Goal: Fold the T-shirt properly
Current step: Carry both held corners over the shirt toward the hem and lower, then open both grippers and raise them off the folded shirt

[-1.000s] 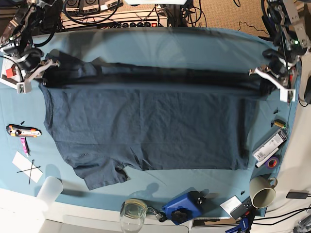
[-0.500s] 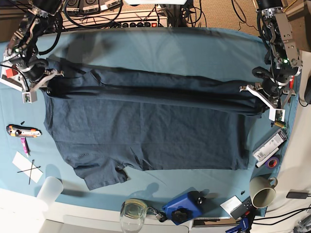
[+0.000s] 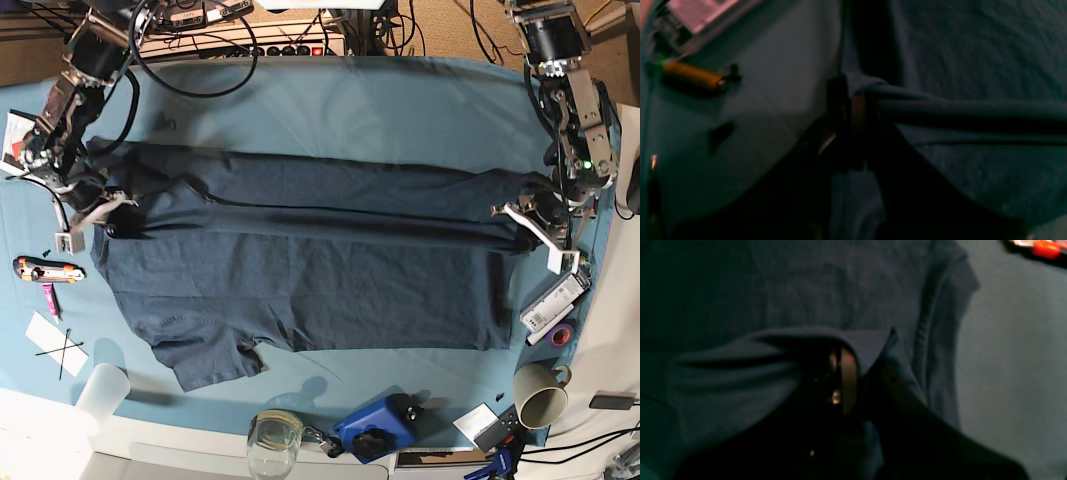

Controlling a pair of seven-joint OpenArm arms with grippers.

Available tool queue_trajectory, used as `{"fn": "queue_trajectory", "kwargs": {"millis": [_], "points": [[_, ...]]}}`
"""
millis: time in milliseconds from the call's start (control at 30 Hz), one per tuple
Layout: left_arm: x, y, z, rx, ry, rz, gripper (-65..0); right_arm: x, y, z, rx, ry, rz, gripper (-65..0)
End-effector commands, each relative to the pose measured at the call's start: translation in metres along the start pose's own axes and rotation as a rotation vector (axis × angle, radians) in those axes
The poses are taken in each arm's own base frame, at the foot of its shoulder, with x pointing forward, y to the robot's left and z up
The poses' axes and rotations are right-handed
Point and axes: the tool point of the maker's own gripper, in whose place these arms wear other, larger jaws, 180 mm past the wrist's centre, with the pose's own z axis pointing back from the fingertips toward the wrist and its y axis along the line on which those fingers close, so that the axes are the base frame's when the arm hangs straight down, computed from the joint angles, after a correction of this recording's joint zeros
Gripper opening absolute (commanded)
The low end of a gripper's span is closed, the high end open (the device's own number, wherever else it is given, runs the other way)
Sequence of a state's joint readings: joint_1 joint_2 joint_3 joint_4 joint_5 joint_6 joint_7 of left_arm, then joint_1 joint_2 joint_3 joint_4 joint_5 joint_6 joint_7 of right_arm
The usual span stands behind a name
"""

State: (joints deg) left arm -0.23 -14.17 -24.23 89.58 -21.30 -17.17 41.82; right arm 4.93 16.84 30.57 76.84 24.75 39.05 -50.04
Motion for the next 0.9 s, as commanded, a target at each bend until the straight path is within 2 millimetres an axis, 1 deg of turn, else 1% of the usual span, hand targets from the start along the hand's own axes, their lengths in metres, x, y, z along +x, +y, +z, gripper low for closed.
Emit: {"fn": "queue_trajectory", "kwargs": {"millis": [0, 133, 267, 500, 667, 867], "points": [[0.022, 0.005, -0.001, 0.007, -0.058, -0.003, -65.0, 0.027, -0.004, 0.003, -0.003, -0.075, 0.021, -65.0], [0.028, 0.007, -0.012, 0.002, -0.053, 0.024, -65.0, 0.035, -0.005, 0.000, -0.006, -0.105, 0.015, -65.0], [0.035, 0.007, -0.017, -0.001, -0.060, 0.033, -65.0, 0.038, -0.005, 0.000, -0.008, -0.118, 0.017, -65.0], [0.037, 0.007, -0.017, -0.002, -0.071, 0.033, -65.0, 0.042, -0.006, 0.001, -0.011, -0.141, 0.020, -65.0], [0.041, 0.005, -0.017, -0.013, -0.088, 0.046, -65.0, 0.048, -0.010, 0.002, -0.039, -0.172, 0.028, -65.0], [0.040, 0.006, -0.017, -0.013, -0.088, 0.046, -65.0, 0.049, -0.012, 0.002, -0.049, -0.178, 0.022, -65.0]]}}
